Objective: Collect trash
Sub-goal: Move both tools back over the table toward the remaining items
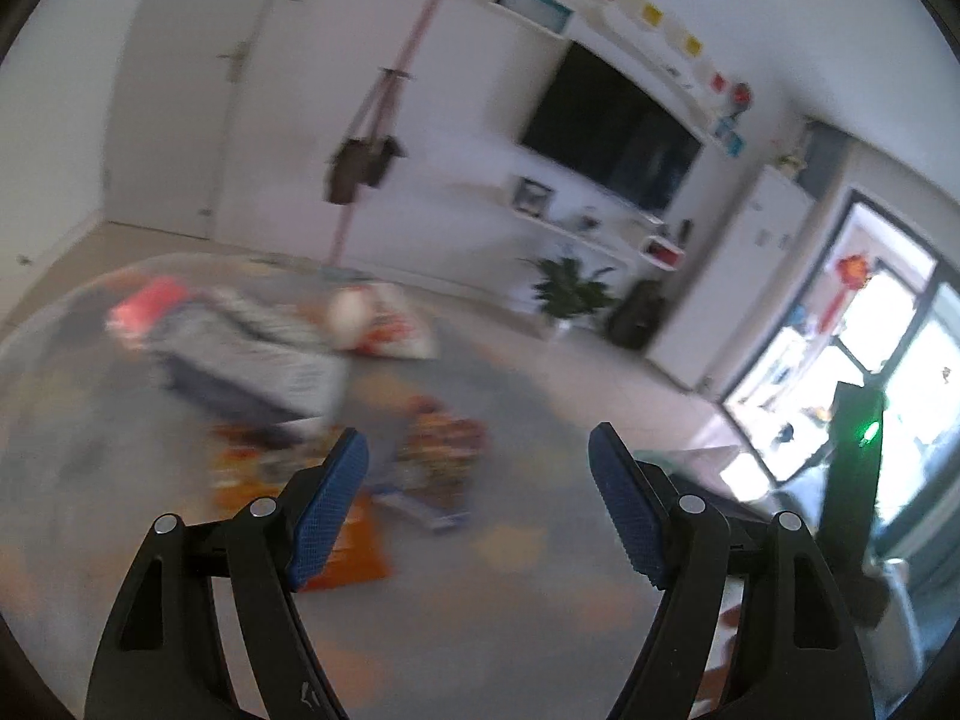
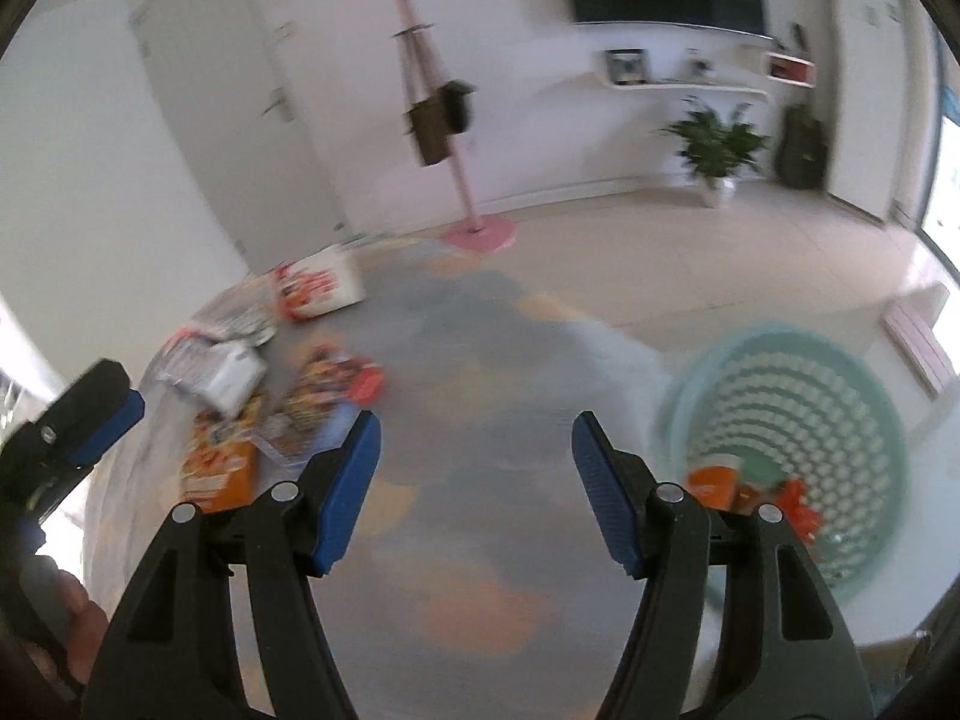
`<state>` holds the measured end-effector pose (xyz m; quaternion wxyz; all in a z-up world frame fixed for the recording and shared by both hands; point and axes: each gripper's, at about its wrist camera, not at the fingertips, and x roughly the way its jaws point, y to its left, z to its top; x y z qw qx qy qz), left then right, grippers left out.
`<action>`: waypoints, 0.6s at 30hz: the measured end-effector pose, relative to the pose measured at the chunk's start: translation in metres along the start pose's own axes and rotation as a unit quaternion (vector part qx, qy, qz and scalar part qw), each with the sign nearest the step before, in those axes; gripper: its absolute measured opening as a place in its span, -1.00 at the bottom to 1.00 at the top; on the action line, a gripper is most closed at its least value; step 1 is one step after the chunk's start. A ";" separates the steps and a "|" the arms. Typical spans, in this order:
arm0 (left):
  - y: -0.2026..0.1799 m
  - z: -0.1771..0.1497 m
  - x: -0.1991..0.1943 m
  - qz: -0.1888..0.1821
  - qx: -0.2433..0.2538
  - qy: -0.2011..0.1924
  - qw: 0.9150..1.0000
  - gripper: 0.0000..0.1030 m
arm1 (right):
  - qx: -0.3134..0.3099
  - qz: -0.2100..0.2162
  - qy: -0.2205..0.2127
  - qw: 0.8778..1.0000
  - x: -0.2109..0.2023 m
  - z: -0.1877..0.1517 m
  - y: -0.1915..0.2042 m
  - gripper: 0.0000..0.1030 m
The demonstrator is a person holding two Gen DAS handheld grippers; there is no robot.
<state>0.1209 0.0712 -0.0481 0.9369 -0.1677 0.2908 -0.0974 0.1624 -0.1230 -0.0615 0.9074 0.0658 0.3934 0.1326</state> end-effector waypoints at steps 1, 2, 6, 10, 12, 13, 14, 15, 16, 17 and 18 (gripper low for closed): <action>0.010 -0.003 -0.002 0.020 0.000 0.004 1.000 0.44 | -0.006 0.007 0.005 1.000 0.005 -0.001 0.010 0.40; 0.021 -0.005 -0.002 0.034 -0.005 0.009 0.999 0.44 | -0.013 0.016 0.013 1.000 0.011 -0.002 0.021 0.41; 0.062 -0.011 0.000 0.058 -0.034 0.026 0.997 0.44 | -0.026 0.046 0.051 0.997 0.041 -0.003 0.054 0.42; 0.077 -0.015 0.005 0.060 -0.049 0.040 0.996 0.41 | -0.014 0.064 0.095 0.993 0.071 0.001 0.071 0.52; 0.078 -0.018 0.006 0.061 -0.046 0.042 0.996 0.41 | -0.005 0.061 0.108 0.992 0.084 0.004 0.074 0.52; 0.079 -0.019 0.005 0.065 -0.045 0.042 0.996 0.41 | 0.001 0.054 0.115 0.992 0.090 0.006 0.074 0.52; 0.081 -0.019 0.006 0.067 -0.044 0.042 0.996 0.41 | 0.011 0.050 0.125 0.991 0.097 0.007 0.072 0.52; 0.083 -0.019 0.007 0.068 -0.044 0.043 0.996 0.41 | 0.024 0.055 0.133 0.989 0.104 0.009 0.070 0.53; 0.084 -0.020 0.007 0.066 -0.045 0.045 0.996 0.41 | 0.030 0.056 0.127 0.990 0.106 0.011 0.069 0.56; 0.086 -0.021 0.008 0.062 -0.048 0.048 0.996 0.41 | 0.033 0.053 0.124 0.990 0.107 0.013 0.070 0.57; 0.087 -0.021 0.009 0.058 -0.049 0.052 0.996 0.41 | 0.039 0.047 0.124 0.990 0.111 0.015 0.072 0.59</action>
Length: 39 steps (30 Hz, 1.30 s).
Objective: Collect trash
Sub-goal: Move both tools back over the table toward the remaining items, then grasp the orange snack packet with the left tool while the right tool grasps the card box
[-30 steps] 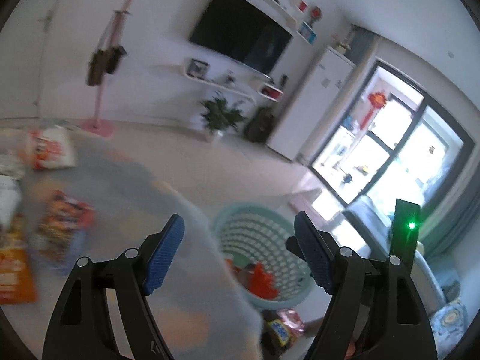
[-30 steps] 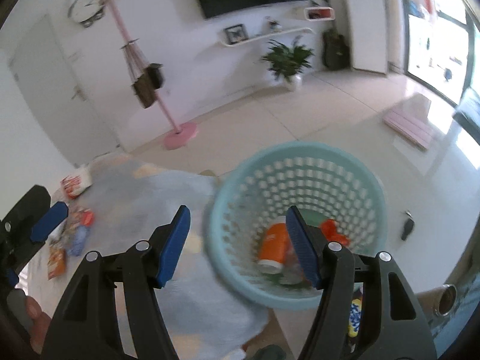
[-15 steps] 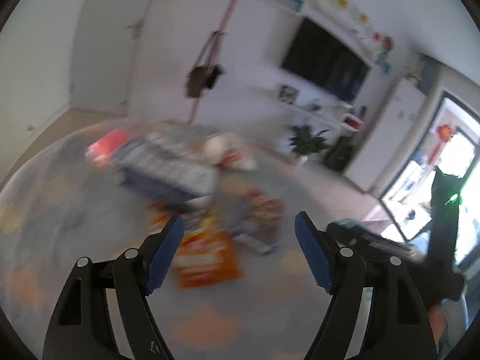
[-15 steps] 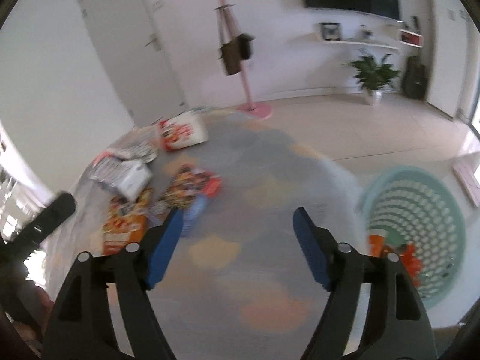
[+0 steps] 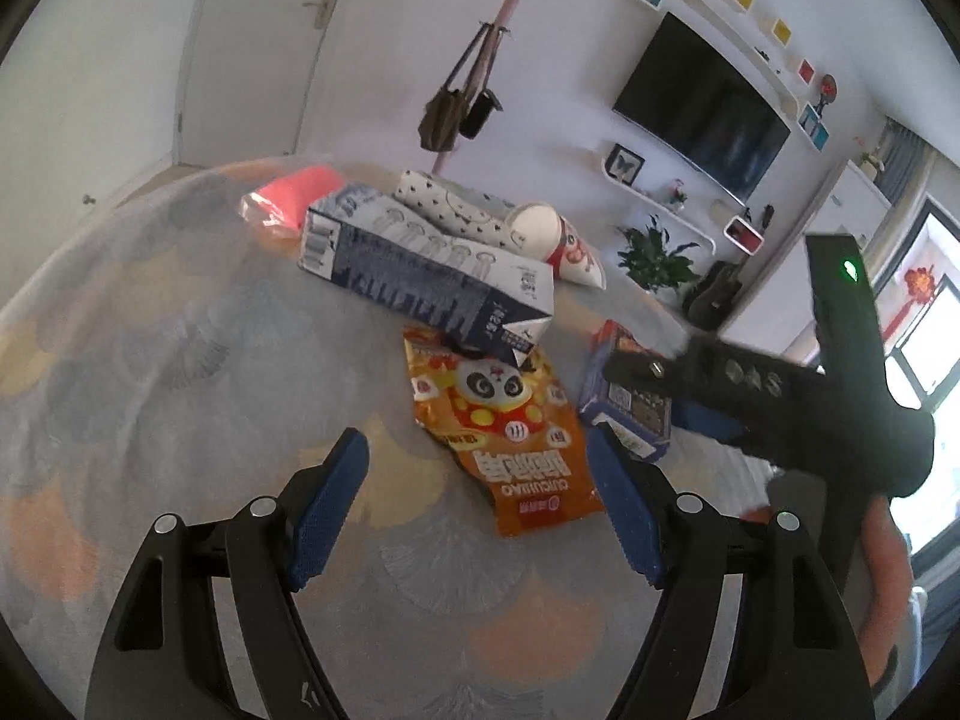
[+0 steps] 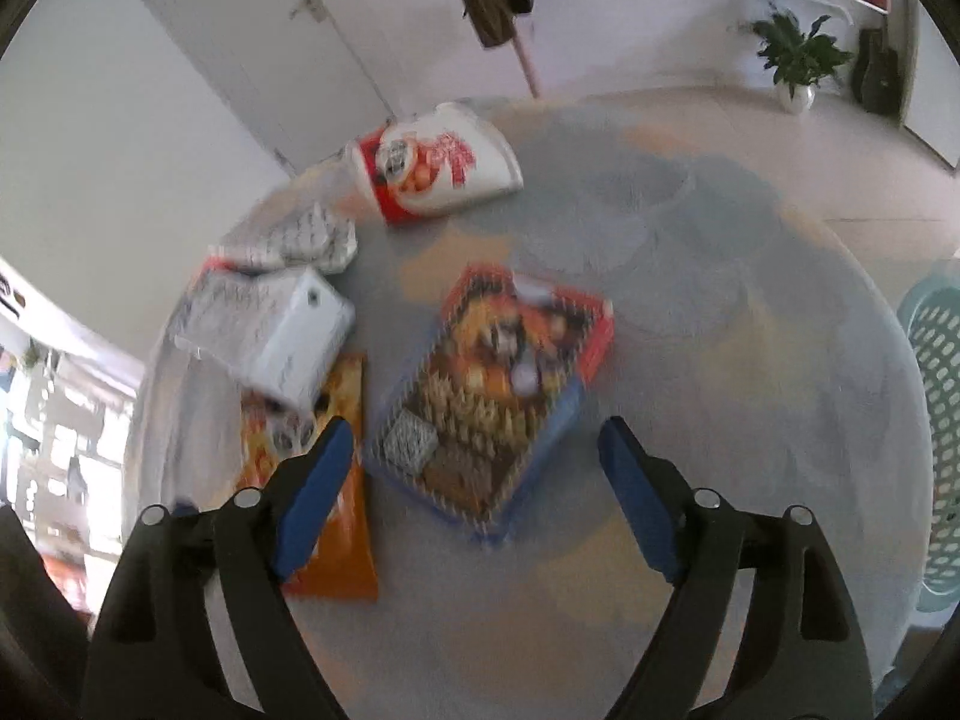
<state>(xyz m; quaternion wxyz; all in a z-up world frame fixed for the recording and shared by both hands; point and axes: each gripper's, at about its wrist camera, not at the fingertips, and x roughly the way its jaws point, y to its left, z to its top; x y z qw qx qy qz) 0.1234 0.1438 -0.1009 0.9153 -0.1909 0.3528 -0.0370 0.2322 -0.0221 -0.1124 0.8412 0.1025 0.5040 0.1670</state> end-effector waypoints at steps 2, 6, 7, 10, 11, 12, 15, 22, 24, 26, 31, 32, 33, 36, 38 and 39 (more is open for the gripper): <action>0.000 0.001 0.001 -0.001 0.002 0.001 1.000 0.41 | 0.003 -0.014 -0.008 1.000 0.004 0.002 0.005 0.65; -0.005 -0.002 0.004 0.004 0.016 0.009 1.000 0.41 | -0.050 -0.082 -0.021 0.995 0.012 -0.005 0.028 0.62; -0.006 -0.003 0.004 0.006 0.017 0.010 1.000 0.41 | -0.068 -0.101 -0.025 0.992 0.013 -0.009 0.033 0.51; -0.010 -0.003 0.008 0.010 0.022 0.021 0.999 0.43 | -0.086 -0.086 -0.025 0.992 0.007 -0.016 0.031 0.33; -0.011 -0.004 0.009 0.012 0.023 0.024 0.999 0.44 | -0.090 -0.080 -0.023 0.992 0.005 -0.018 0.029 0.29; -0.014 -0.003 0.012 0.015 0.025 0.030 0.999 0.44 | -0.092 -0.071 -0.020 0.993 0.001 -0.021 0.024 0.24; -0.023 -0.002 0.023 0.029 0.036 0.052 0.998 0.63 | -0.098 -0.049 -0.017 0.994 -0.014 -0.030 0.002 0.13; -0.053 0.008 0.056 0.108 0.082 0.072 0.988 0.74 | -0.123 -0.031 -0.016 0.992 -0.044 -0.052 -0.042 0.12; -0.060 0.006 0.064 0.133 0.104 0.078 0.983 0.77 | -0.140 -0.035 -0.015 0.989 -0.047 -0.055 -0.045 0.12; -0.065 0.003 0.069 0.154 0.124 0.082 0.977 0.76 | -0.142 -0.032 -0.013 0.989 -0.050 -0.057 -0.044 0.13; -0.069 0.001 0.059 0.157 0.149 0.076 0.973 0.42 | -0.134 -0.034 -0.010 0.990 -0.049 -0.050 -0.047 0.14; -0.067 0.000 0.055 0.148 0.151 0.077 0.974 0.37 | -0.130 -0.033 -0.009 0.991 -0.049 -0.049 -0.047 0.14; -0.063 -0.002 0.049 0.133 0.156 0.077 0.976 0.35 | -0.127 -0.033 -0.008 0.991 -0.049 -0.047 -0.047 0.13; -0.052 -0.006 0.033 0.098 0.152 0.072 0.981 0.21 | -0.126 -0.031 -0.007 0.992 -0.047 -0.047 -0.047 0.12; -0.047 -0.009 0.027 0.088 0.147 0.071 0.983 0.12 | -0.125 -0.031 -0.010 0.992 -0.047 -0.046 -0.047 0.12; -0.046 -0.011 0.022 0.080 0.146 0.067 0.984 0.10 | -0.124 -0.032 -0.011 0.992 -0.047 -0.047 -0.048 0.12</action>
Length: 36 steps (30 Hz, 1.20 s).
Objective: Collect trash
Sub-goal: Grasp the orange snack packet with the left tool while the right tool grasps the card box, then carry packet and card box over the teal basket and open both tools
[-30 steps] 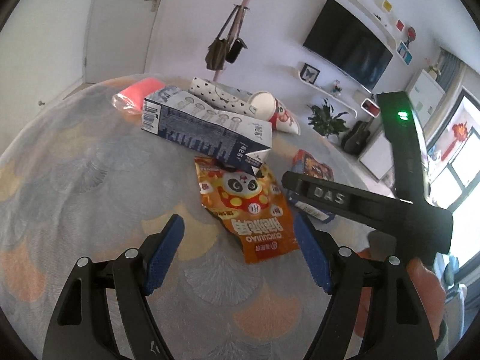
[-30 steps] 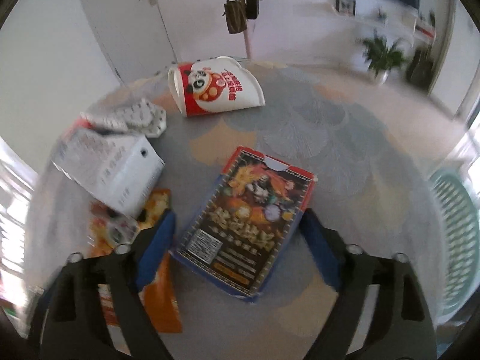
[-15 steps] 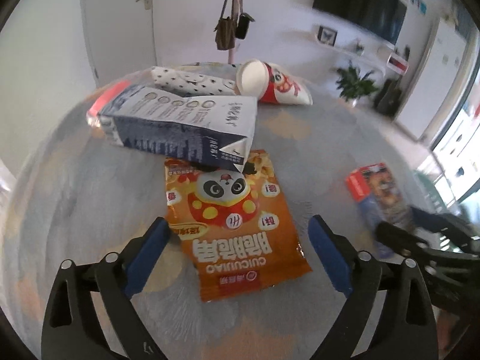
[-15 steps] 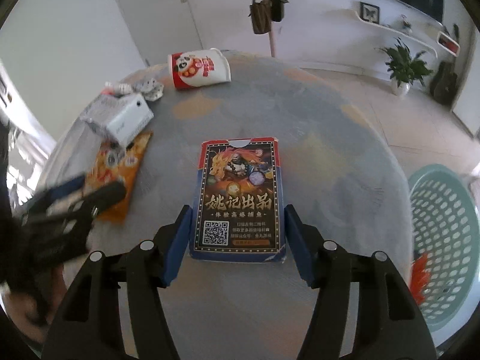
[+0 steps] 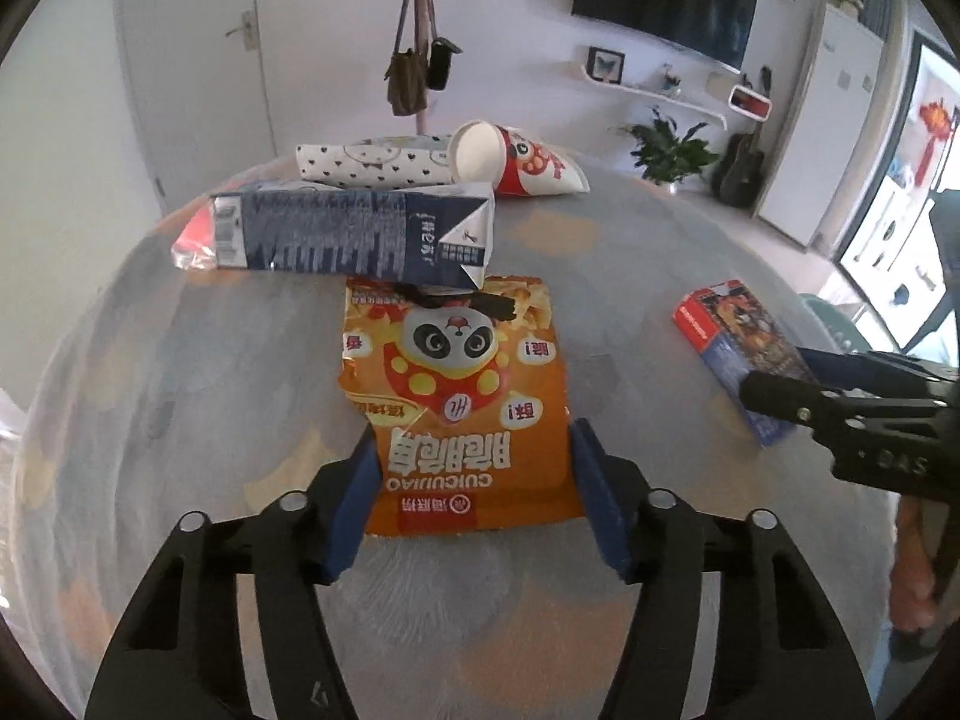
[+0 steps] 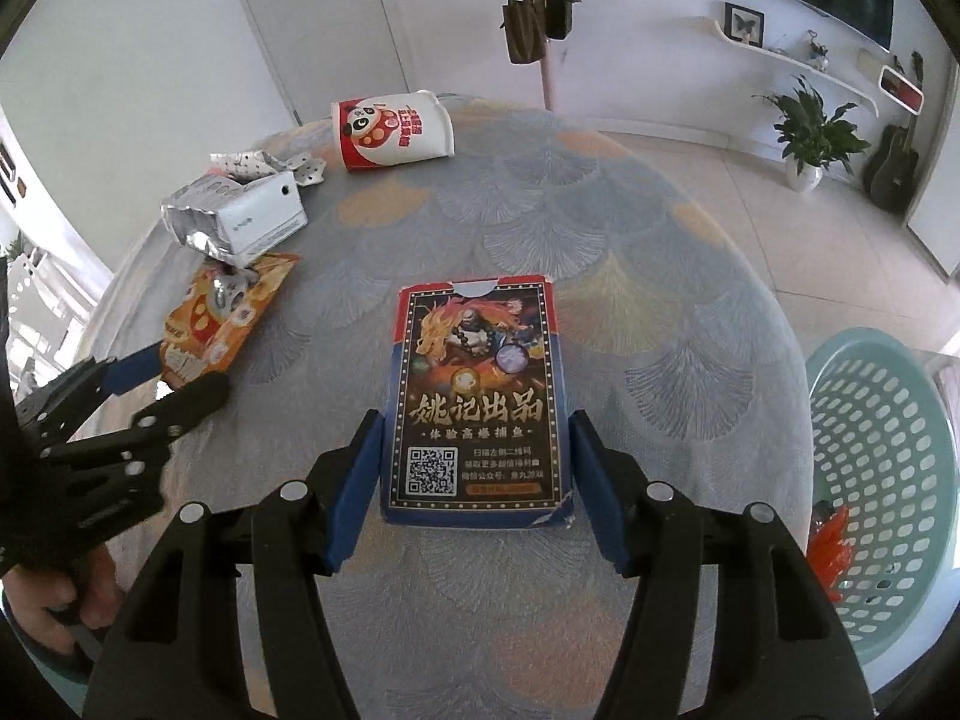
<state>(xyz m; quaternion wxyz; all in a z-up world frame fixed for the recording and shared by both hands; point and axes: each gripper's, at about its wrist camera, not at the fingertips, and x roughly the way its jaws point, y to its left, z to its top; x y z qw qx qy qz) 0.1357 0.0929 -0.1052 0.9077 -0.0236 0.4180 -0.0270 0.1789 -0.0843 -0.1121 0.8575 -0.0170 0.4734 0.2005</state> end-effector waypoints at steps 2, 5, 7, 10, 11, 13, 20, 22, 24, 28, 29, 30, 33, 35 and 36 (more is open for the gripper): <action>-0.002 -0.005 -0.005 -0.005 0.006 -0.007 1.000 -0.10 | -0.001 0.001 -0.001 1.000 0.000 -0.001 0.002 0.12; -0.010 -0.010 -0.016 -0.019 0.016 -0.014 1.000 -0.47 | -0.009 0.004 -0.003 1.000 -0.002 -0.004 0.004 0.12; -0.013 -0.015 -0.019 -0.025 0.020 -0.011 0.999 -0.54 | -0.011 0.008 -0.006 1.000 -0.005 -0.006 0.004 0.12; -0.012 -0.020 -0.020 -0.036 0.009 -0.015 0.999 -0.62 | -0.018 0.011 -0.006 1.000 -0.007 -0.010 0.005 0.12; -0.011 -0.021 -0.021 -0.038 0.005 -0.019 0.999 -0.66 | -0.019 0.010 -0.004 1.000 -0.005 -0.011 0.005 0.12; -0.008 -0.023 -0.024 -0.052 -0.006 -0.031 0.998 -0.70 | -0.015 0.010 -0.005 1.000 -0.005 -0.011 0.005 0.13; -0.010 -0.021 -0.045 -0.082 -0.021 -0.058 0.995 -0.74 | 0.015 0.012 0.005 1.000 0.000 0.000 0.002 0.55; -0.016 -0.019 -0.048 -0.080 -0.017 -0.062 0.995 -0.74 | 0.017 0.002 0.008 1.000 0.004 0.000 0.004 0.55; -0.022 -0.016 -0.051 -0.084 -0.012 -0.067 0.994 -0.74 | 0.007 -0.017 0.003 1.000 0.004 -0.001 0.009 0.34; -0.029 -0.010 -0.056 -0.091 -0.005 -0.077 0.993 -0.74 | -0.012 -0.033 -0.008 0.999 0.000 -0.004 0.019 0.11; -0.033 -0.007 -0.058 -0.096 -0.003 -0.081 0.992 -0.74 | -0.007 -0.024 -0.015 1.000 -0.004 -0.005 0.016 0.10; -0.034 -0.003 -0.058 -0.098 -0.001 -0.084 0.992 -0.74 | 0.001 -0.012 -0.024 1.000 -0.009 -0.005 0.012 0.10; -0.051 0.006 -0.067 -0.098 0.018 -0.099 0.990 -0.74 | 0.029 -0.004 -0.060 0.998 -0.039 -0.002 -0.007 0.09; -0.067 0.014 -0.073 -0.108 0.033 -0.110 0.988 -0.74 | 0.039 -0.015 -0.086 0.995 -0.060 0.000 -0.019 0.09; -0.074 0.018 -0.074 -0.111 0.039 -0.114 0.986 -0.74 | 0.047 -0.019 -0.100 0.994 -0.072 0.001 -0.027 0.09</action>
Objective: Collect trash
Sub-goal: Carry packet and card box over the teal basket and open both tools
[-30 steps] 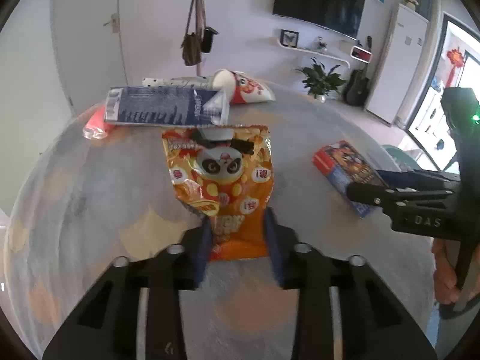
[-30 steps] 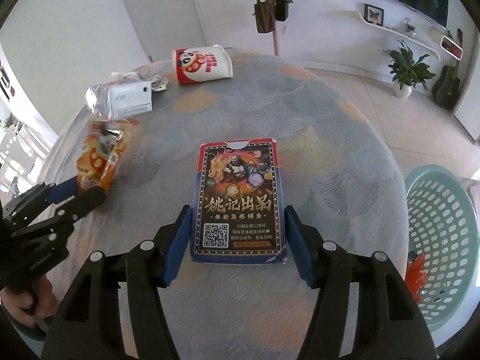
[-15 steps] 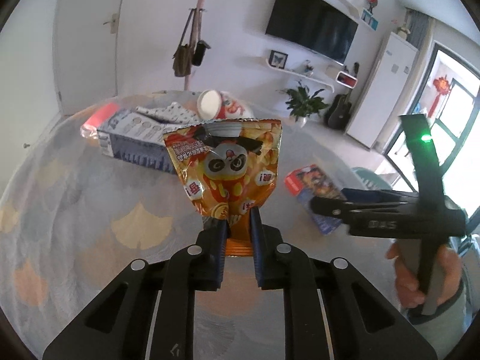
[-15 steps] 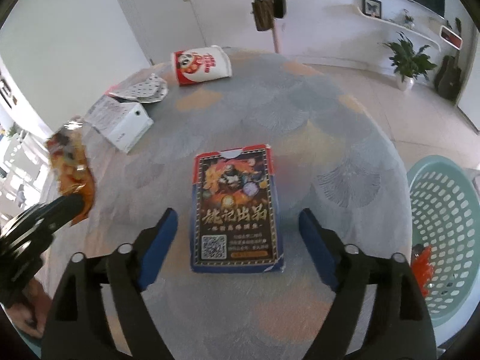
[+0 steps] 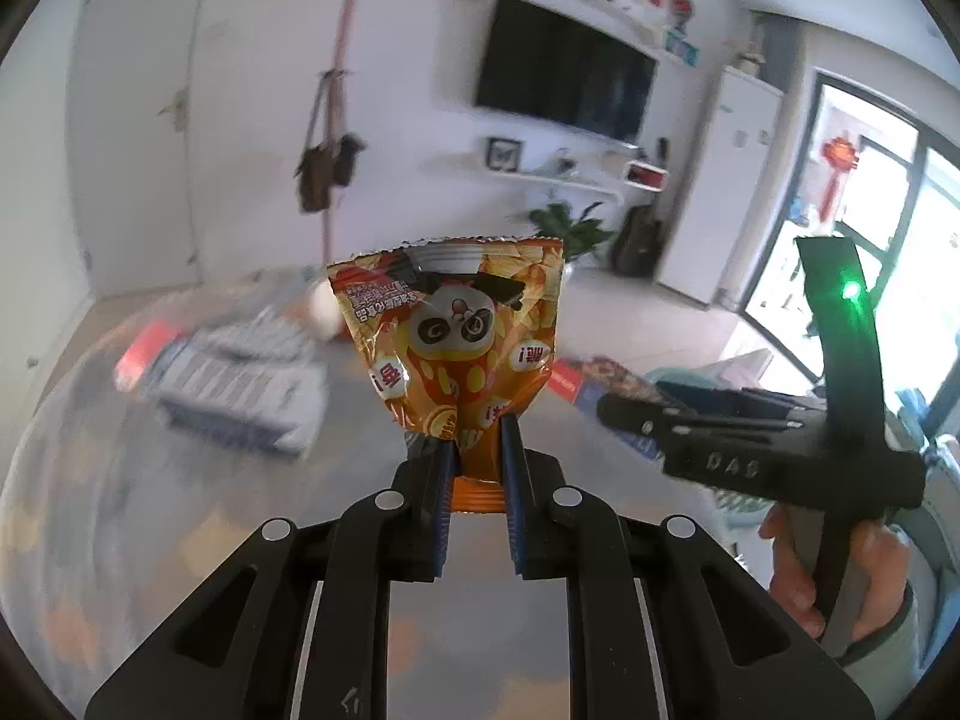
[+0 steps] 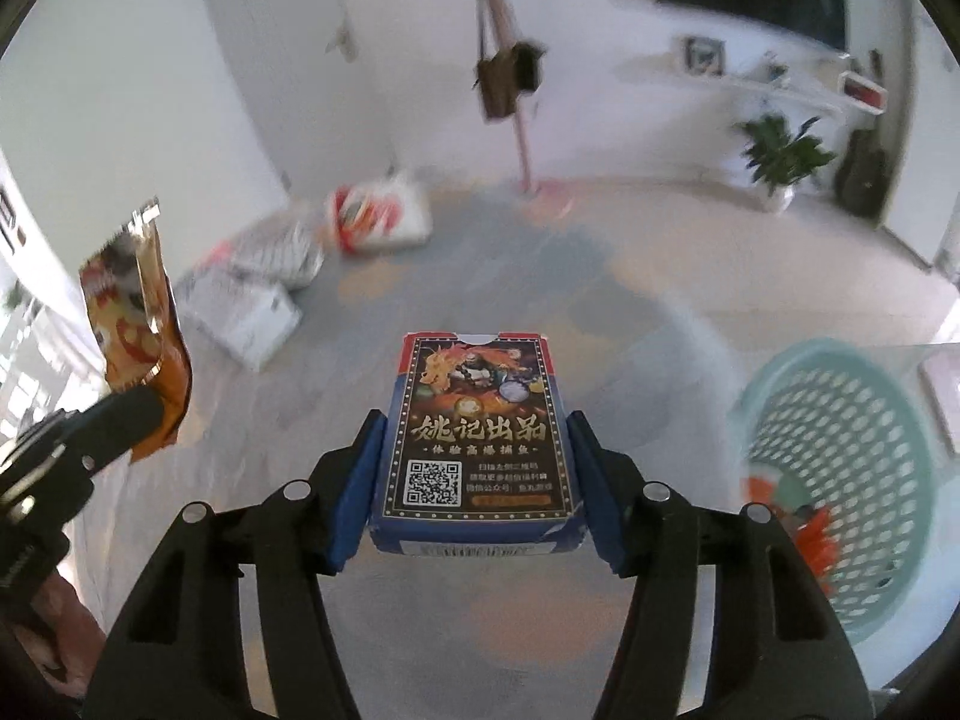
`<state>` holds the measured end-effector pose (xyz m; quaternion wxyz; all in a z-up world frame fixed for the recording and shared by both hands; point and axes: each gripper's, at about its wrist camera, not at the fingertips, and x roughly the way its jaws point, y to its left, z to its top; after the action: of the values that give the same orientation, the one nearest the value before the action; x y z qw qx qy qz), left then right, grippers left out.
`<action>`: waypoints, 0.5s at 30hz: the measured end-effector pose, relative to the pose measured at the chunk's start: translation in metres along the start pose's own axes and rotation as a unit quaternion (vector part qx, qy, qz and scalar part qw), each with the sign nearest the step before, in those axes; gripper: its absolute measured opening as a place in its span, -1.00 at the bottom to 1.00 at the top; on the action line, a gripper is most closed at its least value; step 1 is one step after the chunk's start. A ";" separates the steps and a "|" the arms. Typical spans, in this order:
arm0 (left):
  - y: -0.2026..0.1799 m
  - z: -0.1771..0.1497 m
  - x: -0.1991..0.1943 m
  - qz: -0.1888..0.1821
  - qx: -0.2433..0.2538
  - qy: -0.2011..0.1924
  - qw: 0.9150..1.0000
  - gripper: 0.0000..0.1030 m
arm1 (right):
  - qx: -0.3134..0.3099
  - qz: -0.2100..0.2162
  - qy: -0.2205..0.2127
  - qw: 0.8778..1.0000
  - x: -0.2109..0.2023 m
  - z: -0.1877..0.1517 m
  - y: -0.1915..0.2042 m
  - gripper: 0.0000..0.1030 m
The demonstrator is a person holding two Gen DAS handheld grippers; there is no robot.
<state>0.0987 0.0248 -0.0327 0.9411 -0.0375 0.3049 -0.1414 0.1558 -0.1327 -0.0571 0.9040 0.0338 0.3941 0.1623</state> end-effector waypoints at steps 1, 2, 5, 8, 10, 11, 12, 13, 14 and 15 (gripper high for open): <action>-0.007 0.004 0.001 -0.006 0.006 -0.004 1.000 -0.74 | 0.006 -0.003 -0.009 1.000 -0.008 0.003 -0.007 0.09; -0.014 0.009 0.003 -0.012 0.009 -0.008 1.000 -0.74 | 0.012 -0.009 -0.021 1.000 -0.018 0.006 -0.016 0.09; -0.036 0.023 0.015 -0.044 0.009 -0.013 0.999 -0.74 | 0.024 -0.041 -0.045 0.998 -0.039 0.011 -0.041 0.09; -0.067 0.033 0.033 -0.065 0.031 -0.012 0.997 -0.74 | 0.051 -0.060 -0.056 0.995 -0.054 0.008 -0.073 0.09; -0.091 0.037 0.048 -0.082 0.049 -0.007 0.995 -0.74 | 0.069 -0.071 -0.060 0.993 -0.063 0.004 -0.093 0.09; -0.098 0.038 0.054 -0.089 0.053 -0.003 0.995 -0.74 | 0.080 -0.078 -0.062 0.992 -0.067 0.002 -0.105 0.09; -0.109 0.038 0.062 -0.099 0.058 0.002 0.993 -0.74 | 0.088 -0.083 -0.064 0.991 -0.070 0.000 -0.114 0.09; -0.118 0.040 0.070 -0.105 0.063 0.006 0.992 -0.74 | 0.099 -0.090 -0.067 0.989 -0.075 -0.003 -0.125 0.09; -0.126 0.040 0.076 -0.111 0.068 0.010 0.991 -0.74 | 0.107 -0.097 -0.070 0.987 -0.079 -0.005 -0.135 0.09; -0.136 0.040 0.085 -0.119 0.072 0.015 0.990 -0.74 | 0.114 -0.102 -0.072 0.986 -0.082 -0.008 -0.144 0.09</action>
<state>0.1548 -0.1309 -0.0268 0.9132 -0.0034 0.3010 -0.2746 0.1365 -0.2950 -0.0322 0.9319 0.1080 0.3458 0.0198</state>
